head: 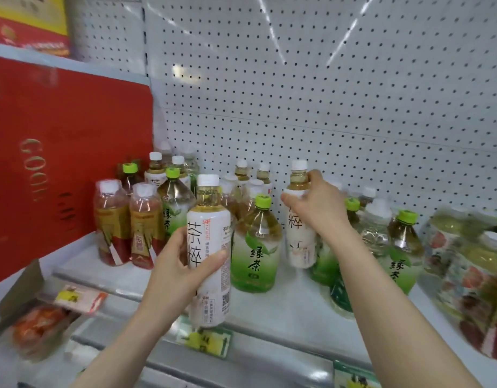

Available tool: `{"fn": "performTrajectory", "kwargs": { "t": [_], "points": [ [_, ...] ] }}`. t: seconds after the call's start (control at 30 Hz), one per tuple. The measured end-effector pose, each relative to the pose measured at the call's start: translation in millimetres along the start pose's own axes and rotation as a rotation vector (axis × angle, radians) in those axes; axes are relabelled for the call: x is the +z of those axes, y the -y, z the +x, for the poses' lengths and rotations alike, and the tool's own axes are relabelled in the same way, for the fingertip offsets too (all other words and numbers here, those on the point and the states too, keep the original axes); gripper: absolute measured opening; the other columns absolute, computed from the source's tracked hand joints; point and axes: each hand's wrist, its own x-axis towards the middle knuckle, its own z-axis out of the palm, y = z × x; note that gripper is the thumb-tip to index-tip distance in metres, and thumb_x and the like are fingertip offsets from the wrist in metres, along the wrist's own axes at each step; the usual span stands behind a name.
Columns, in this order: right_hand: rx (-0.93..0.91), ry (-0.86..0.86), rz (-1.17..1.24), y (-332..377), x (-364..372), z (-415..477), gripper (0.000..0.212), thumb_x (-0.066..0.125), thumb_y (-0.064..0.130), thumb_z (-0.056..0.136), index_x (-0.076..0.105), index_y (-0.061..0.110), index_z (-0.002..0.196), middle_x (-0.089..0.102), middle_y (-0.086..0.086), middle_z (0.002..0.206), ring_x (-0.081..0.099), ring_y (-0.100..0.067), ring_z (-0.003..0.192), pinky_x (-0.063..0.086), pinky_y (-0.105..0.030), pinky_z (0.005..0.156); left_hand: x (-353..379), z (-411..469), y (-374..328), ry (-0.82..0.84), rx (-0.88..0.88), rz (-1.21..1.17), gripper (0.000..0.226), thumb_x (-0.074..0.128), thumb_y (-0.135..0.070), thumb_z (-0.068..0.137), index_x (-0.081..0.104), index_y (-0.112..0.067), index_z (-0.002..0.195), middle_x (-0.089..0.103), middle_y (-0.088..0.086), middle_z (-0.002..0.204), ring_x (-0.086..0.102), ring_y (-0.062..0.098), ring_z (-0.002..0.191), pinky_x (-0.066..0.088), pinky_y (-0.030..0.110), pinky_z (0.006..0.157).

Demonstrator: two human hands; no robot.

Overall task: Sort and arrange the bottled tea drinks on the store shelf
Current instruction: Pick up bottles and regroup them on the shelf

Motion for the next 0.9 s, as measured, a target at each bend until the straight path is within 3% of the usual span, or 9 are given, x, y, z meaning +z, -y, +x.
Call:
{"fn": "performTrajectory", "kwargs": {
  "t": [0.1,0.17,0.3,0.47,0.57,0.7,0.77,0.83,0.9],
  "points": [
    [0.114,0.085,-0.046,-3.7,26.9,23.2,0.050,0.073,0.044,0.081,0.049,0.018,0.116,0.062,0.001,0.098,0.055,-0.020,0.083,0.039,-0.029,0.063,-8.3,15.3,4.5,0.039,-0.008,0.001,0.074,0.079,-0.064,0.054,0.057,-0.039,0.119,0.070,-0.022,0.110,0.066,-0.001,0.098,0.055,0.029,0.076],
    [0.177,0.135,-0.044,-8.8,43.4,33.8,0.057,0.075,0.041,0.080,0.049,0.014,0.123,0.061,-0.001,0.102,0.057,-0.023,0.088,0.046,-0.032,0.068,-12.3,22.2,7.5,0.054,-0.016,0.005,0.080,0.077,-0.062,0.052,0.056,-0.036,0.124,0.070,-0.019,0.112,0.066,0.003,0.101,0.056,0.035,0.082],
    [0.280,0.159,-0.006,-17.7,63.7,53.2,0.047,0.078,0.039,0.078,0.051,0.017,0.109,0.063,-0.005,0.106,0.061,-0.031,0.102,0.053,-0.045,0.087,-18.7,29.1,10.4,0.084,-0.021,-0.005,0.083,0.077,-0.061,0.051,0.055,-0.036,0.127,0.070,-0.021,0.113,0.066,0.003,0.102,0.057,0.035,0.083],
    [0.253,0.156,0.080,-15.8,78.4,74.3,0.050,0.082,0.038,0.078,0.063,0.014,0.117,0.070,-0.008,0.118,0.064,-0.028,0.108,0.049,-0.032,0.087,-20.9,33.3,14.5,0.102,-0.033,-0.026,0.078,0.078,-0.059,0.051,0.055,-0.042,0.124,0.069,-0.023,0.111,0.065,-0.001,0.101,0.056,0.031,0.081],
    [0.242,0.140,0.112,-17.4,84.4,79.8,0.056,0.082,0.040,0.077,0.064,0.015,0.124,0.069,-0.009,0.122,0.063,-0.028,0.114,0.047,-0.034,0.090,-20.2,32.6,18.0,0.118,-0.030,-0.034,0.076,0.079,-0.056,0.053,0.055,-0.041,0.124,0.069,-0.025,0.111,0.064,-0.006,0.100,0.053,0.024,0.078],
    [0.247,0.238,0.118,-11.7,73.0,75.1,0.057,0.070,0.039,0.089,0.054,0.011,0.136,0.061,-0.012,0.135,0.058,-0.029,0.122,0.046,-0.039,0.100,-17.6,28.9,19.3,0.150,-0.012,-0.039,0.070,0.079,-0.054,0.055,0.057,-0.042,0.120,0.069,-0.027,0.110,0.064,-0.009,0.099,0.052,0.015,0.071],
    [0.218,0.168,0.142,2.5,52.2,60.3,0.058,0.059,0.041,0.097,0.044,0.012,0.144,0.054,-0.012,0.143,0.055,-0.026,0.125,0.046,-0.039,0.100,-15.0,27.0,17.7,0.167,-0.001,-0.047,0.069,0.078,-0.056,0.053,0.057,-0.041,0.117,0.070,-0.027,0.108,0.064,-0.008,0.098,0.054,0.012,0.065],
    [0.097,0.003,0.238,23.6,25.8,30.7,0.042,0.053,0.044,0.098,0.055,0.022,0.134,0.064,-0.001,0.129,0.061,-0.007,0.108,0.048,-0.025,0.085,-10.5,26.0,15.3,0.178,0.017,-0.059,0.068,0.078,-0.057,0.052,0.057,-0.043,0.115,0.069,-0.028,0.107,0.064,-0.008,0.096,0.053,0.009,0.064],
    [-0.034,0.024,0.362,49.2,4.6,-14.7,0.029,0.051,0.059,0.093,0.065,0.038,0.108,0.071,0.016,0.102,0.062,0.008,0.090,0.044,-0.015,0.072,-2.8,25.2,10.1,0.194,0.049,-0.051,0.065,0.080,-0.057,0.054,0.056,-0.047,0.113,0.068,-0.030,0.106,0.064,-0.009,0.095,0.052,0.007,0.066]
  ]
}}
